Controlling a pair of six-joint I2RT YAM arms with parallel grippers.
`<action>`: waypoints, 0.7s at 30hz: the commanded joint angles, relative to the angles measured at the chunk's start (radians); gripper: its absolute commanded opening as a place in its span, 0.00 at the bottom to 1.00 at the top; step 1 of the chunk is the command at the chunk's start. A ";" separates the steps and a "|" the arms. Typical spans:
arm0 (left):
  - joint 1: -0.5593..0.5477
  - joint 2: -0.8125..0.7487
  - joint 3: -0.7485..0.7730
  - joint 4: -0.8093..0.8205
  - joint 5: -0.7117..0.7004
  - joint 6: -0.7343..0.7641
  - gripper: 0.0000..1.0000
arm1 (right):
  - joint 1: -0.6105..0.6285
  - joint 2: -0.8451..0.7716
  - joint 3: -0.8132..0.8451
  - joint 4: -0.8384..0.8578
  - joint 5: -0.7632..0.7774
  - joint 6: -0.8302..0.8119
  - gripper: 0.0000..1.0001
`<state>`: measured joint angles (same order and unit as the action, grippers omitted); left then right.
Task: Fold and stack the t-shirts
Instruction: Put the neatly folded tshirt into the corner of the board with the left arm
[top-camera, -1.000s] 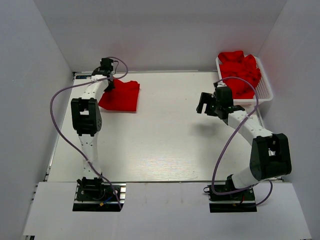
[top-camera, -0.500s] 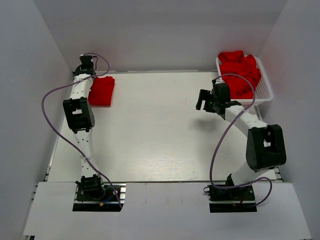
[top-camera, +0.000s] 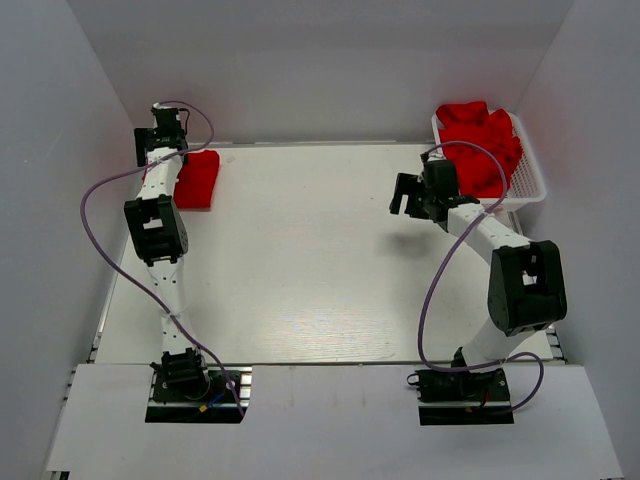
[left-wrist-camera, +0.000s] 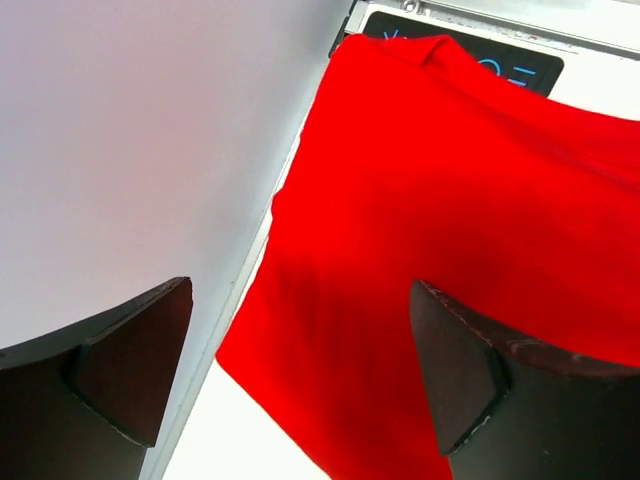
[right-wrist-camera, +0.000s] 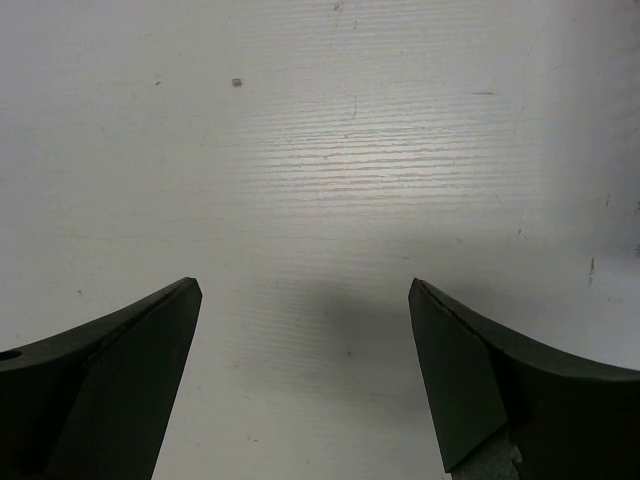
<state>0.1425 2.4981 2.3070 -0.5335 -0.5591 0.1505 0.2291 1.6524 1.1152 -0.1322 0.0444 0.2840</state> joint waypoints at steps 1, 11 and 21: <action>0.002 -0.093 0.046 0.004 0.016 -0.034 0.99 | -0.004 -0.037 0.034 0.009 -0.020 -0.008 0.90; -0.156 -0.393 -0.246 -0.192 0.326 -0.345 0.99 | -0.004 -0.184 -0.058 -0.014 -0.069 0.023 0.90; -0.573 -0.973 -1.175 0.164 0.440 -0.538 0.99 | 0.003 -0.413 -0.343 0.052 -0.155 0.061 0.90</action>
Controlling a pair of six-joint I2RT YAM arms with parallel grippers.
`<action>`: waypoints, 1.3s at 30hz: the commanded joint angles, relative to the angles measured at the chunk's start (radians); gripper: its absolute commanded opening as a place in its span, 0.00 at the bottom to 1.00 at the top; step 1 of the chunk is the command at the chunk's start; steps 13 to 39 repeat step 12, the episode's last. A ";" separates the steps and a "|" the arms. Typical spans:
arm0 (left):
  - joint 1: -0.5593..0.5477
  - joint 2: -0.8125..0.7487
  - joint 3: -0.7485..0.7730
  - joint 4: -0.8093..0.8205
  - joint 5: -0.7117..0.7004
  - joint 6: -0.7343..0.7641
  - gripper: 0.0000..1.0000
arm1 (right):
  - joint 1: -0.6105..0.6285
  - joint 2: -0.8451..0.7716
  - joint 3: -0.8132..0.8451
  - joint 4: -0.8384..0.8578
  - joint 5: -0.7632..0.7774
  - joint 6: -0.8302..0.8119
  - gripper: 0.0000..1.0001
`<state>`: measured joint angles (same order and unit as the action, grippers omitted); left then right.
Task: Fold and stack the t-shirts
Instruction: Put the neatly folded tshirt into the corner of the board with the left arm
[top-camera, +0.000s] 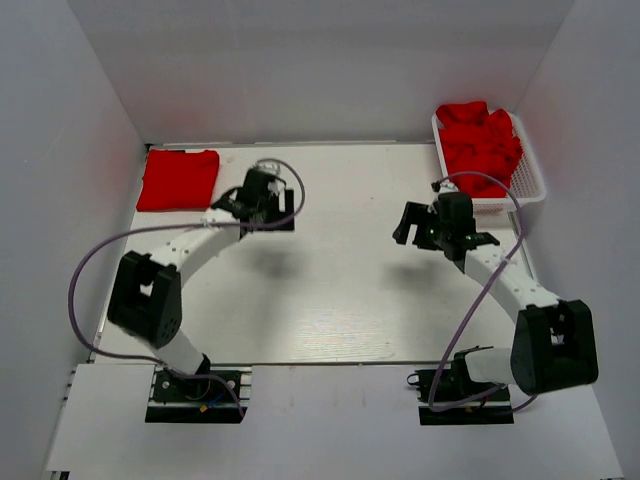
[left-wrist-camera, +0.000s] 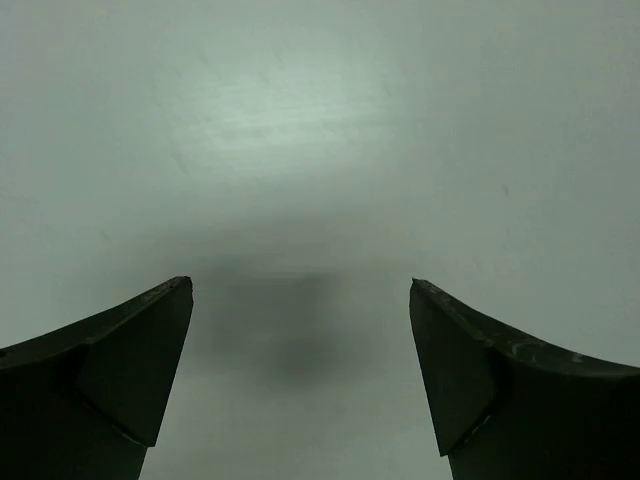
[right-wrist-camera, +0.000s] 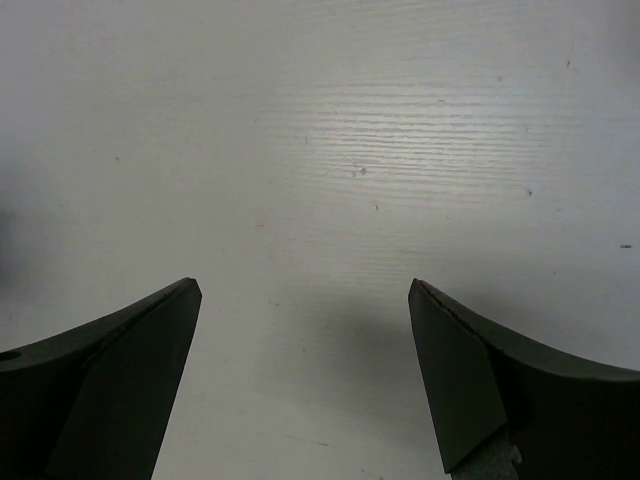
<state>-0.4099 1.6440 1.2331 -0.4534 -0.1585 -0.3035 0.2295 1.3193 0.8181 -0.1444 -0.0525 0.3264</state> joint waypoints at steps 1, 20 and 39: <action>-0.045 -0.150 -0.148 0.084 0.039 -0.097 0.99 | -0.001 -0.112 -0.118 0.074 -0.070 0.020 0.90; -0.165 -0.343 -0.264 0.101 -0.010 -0.059 0.99 | 0.002 -0.203 -0.247 0.131 -0.078 0.046 0.90; -0.165 -0.343 -0.264 0.101 -0.010 -0.059 0.99 | 0.002 -0.203 -0.247 0.131 -0.078 0.046 0.90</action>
